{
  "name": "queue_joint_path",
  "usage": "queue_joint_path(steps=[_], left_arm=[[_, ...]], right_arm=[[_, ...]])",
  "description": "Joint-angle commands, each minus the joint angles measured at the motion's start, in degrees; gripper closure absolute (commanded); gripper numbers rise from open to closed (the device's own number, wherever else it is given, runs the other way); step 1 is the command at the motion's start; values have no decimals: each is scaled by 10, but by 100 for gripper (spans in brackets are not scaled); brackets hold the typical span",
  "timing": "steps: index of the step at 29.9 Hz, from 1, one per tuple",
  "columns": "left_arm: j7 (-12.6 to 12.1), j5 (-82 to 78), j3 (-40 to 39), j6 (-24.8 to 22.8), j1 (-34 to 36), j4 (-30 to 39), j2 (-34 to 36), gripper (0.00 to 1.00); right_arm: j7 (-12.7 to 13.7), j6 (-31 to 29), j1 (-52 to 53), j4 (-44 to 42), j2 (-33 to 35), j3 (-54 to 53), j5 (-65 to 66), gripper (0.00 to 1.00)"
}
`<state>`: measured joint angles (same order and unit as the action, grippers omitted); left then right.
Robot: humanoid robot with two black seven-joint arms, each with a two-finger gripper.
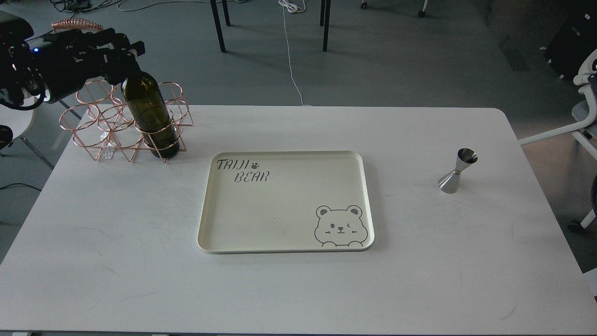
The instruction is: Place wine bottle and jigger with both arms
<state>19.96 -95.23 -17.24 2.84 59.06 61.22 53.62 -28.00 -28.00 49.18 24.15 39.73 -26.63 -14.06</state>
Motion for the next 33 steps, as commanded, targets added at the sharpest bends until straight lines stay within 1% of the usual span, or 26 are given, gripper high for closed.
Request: queue_joint_path(steps=[1,5,9,13,18,21,23,27,29,31,33], left_arm=[[1,22,-5,21,1,0,1,17],[5,144,-7,57,4,1,7,3],[3,323,-28,58,6,1,21,2],[3,478,-30,56,6,0,39,2],[2,629,-29,55,-2,-2,54,2],[4,718,-28,47,-21,-22,53,2],[5,775,-28,30,-32,-40,47,2],[6,928,-29,-27,-48,-78,26,2],[6,1005,-29,-59,-57,-116,8,2],[6,1066,-29,-111,-64,-165,-16,2],[6,1100,-30,-177,-80,-214,-42,2]], right_arm=[[0,0,0,-1,0,0,0,1],[0,0,0,-1,0,0,0,1],[0,0,0,-1,0,-1,0,1],[0,0,-1,-3,0,-4,0,1],[0,0,-1,-38,-4,-10,-3,1],[0,0,-2,-60,-7,-14,-4,1],[0,0,-1,-61,-6,-15,-4,1],[0,0,-1,-61,-6,-12,-4,1],[0,0,0,-62,-6,-13,-4,1],[0,0,0,-59,-8,-14,-4,1],[0,0,-2,-56,-17,-15,-4,1]])
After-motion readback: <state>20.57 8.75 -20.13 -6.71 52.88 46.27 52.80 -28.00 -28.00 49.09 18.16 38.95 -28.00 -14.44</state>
